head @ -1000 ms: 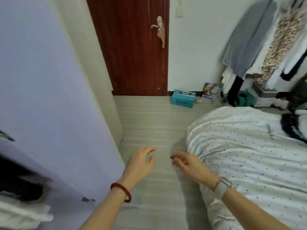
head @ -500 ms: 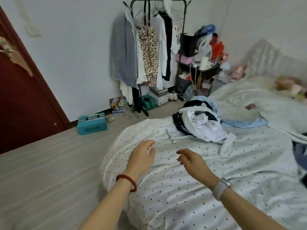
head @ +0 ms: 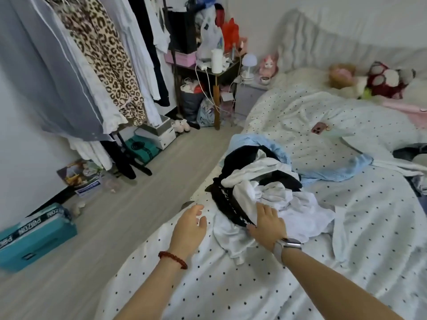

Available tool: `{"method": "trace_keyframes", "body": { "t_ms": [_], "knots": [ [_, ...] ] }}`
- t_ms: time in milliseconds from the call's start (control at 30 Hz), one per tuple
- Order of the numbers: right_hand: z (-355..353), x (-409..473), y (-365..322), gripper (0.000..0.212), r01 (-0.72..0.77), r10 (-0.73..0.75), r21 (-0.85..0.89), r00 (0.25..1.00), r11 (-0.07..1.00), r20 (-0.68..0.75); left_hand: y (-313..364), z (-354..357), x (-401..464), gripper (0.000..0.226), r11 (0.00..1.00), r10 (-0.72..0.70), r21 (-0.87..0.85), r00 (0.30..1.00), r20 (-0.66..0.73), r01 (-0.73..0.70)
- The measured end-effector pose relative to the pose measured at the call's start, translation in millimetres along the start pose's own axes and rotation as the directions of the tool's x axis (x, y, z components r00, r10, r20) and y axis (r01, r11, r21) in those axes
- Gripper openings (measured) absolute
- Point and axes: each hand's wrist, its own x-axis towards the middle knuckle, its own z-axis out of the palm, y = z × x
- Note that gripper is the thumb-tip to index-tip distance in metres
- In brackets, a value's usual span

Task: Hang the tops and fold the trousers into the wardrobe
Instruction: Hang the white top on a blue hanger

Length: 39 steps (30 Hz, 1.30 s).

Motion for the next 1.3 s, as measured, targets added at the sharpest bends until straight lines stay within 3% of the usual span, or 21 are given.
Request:
{"method": "trace_keyframes", "body": {
  "t_ms": [67,200,333,467,633,700,767,867,933,1033,1133,1167,1233,1267,1300],
  "knots": [
    [11.7,18.6,-5.3,0.066,-0.067,0.068,-0.082,0.998,0.994,0.013,-9.3,5.1,24.0,0.037,1.0,-0.001,-0.007,0.999,0.036,0.002],
    [17.4,48.4,2.9,0.033,-0.126,0.136,-0.178,0.99,0.976,0.047,-19.5,25.0,59.6,0.041,0.999,0.015,-0.032,0.987,0.161,-0.01],
    [-3.0,47.9,16.2,0.023,-0.078,0.078,0.017,0.997,0.997,-0.02,-3.5,38.6,75.7,0.049,0.996,0.089,-0.049,0.966,0.243,-0.079],
    [-51.4,34.0,14.5,0.017,-0.085,0.119,0.285,0.987,0.955,-0.103,26.3,40.9,78.2,0.064,0.977,0.206,-0.118,0.928,0.309,-0.177],
    [-147.4,19.7,23.4,0.016,0.099,0.058,0.381,0.923,0.919,-0.381,87.4,32.7,81.4,0.088,0.928,0.368,-0.188,0.87,0.329,-0.322],
    [-194.8,6.7,24.4,0.01,0.213,0.033,0.437,0.871,0.874,-0.49,123.8,26.5,74.8,0.094,0.913,0.405,-0.208,0.848,0.341,-0.352],
    [-237.8,-9.1,19.6,0.011,0.345,-0.005,0.459,0.804,0.819,-0.595,156.7,19.0,66.8,0.085,0.911,0.392,-0.269,0.86,0.326,-0.313],
    [-285.9,-45.7,14.8,0.02,0.494,-0.019,0.438,0.679,0.752,-0.733,203.8,2.5,42.1,0.005,0.842,0.401,-0.458,0.898,0.182,-0.284],
    [-307.0,-70.3,16.2,0.016,0.581,0.009,0.42,0.58,0.697,-0.815,230.1,-13.3,19.7,0.027,0.779,0.476,-0.491,0.878,0.059,-0.39],
    [-342.0,-112.8,20.8,0.015,0.703,0.049,0.373,0.436,0.605,-0.899,274.0,-41.0,-26.9,0.021,0.684,0.566,-0.514,0.821,-0.074,-0.518],
    [-370.7,-146.6,28.8,0.029,0.774,0.128,0.353,0.338,0.526,-0.932,308.4,-60.4,-72.6,0.02,0.663,0.617,-0.426,0.772,-0.154,-0.615],
    [-372.6,-152.6,34.3,0.029,0.767,0.129,0.377,0.366,0.518,-0.922,312.4,-61.3,-85.2,0.019,0.676,0.606,-0.416,0.78,-0.157,-0.609],
    [-363.0,-159.5,51.4,0.013,0.675,0.08,0.476,0.529,0.564,-0.845,312.5,-59.2,-116.9,0.019,0.709,0.523,-0.457,0.835,-0.169,-0.536],
    [-352.9,-166.1,59.6,0.02,0.589,0.043,0.523,0.638,0.616,-0.769,309.6,-57.1,-137.4,0.019,0.718,0.431,-0.52,0.883,-0.189,-0.462],
    [-338.3,-171.9,67.3,0.045,0.506,0.011,0.528,0.715,0.682,-0.699,303.9,-54.6,-154.1,0.018,0.705,0.331,-0.597,0.922,-0.201,-0.383]
  ]
}}
